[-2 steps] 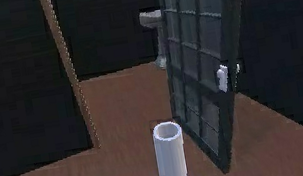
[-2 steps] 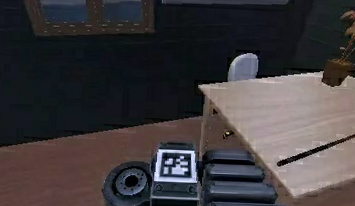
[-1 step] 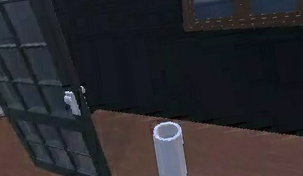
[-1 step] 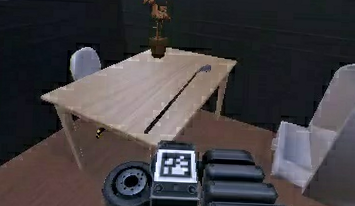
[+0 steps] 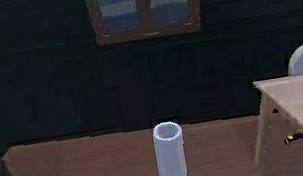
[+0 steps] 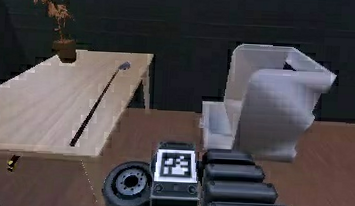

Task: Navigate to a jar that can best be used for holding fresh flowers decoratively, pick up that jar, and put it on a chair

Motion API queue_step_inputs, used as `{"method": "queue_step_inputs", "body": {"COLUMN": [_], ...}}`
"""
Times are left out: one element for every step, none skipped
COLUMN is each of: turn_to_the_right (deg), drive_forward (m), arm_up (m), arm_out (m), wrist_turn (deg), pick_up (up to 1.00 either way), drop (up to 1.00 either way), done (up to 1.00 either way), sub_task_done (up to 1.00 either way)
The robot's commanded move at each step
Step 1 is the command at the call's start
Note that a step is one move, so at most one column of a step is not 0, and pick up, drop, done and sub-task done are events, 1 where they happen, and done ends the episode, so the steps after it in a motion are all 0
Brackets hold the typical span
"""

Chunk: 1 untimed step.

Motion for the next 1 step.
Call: {"method": "queue_step_inputs", "body": {"turn_to_the_right": [0.0], "drive_forward": [1.00], "arm_up": [0.00], "arm_out": [0.00], "wrist_turn": [0.0], "pick_up": [0.00], "drop": [0.00], "done": [0.00], "sub_task_done": [0.00]}}
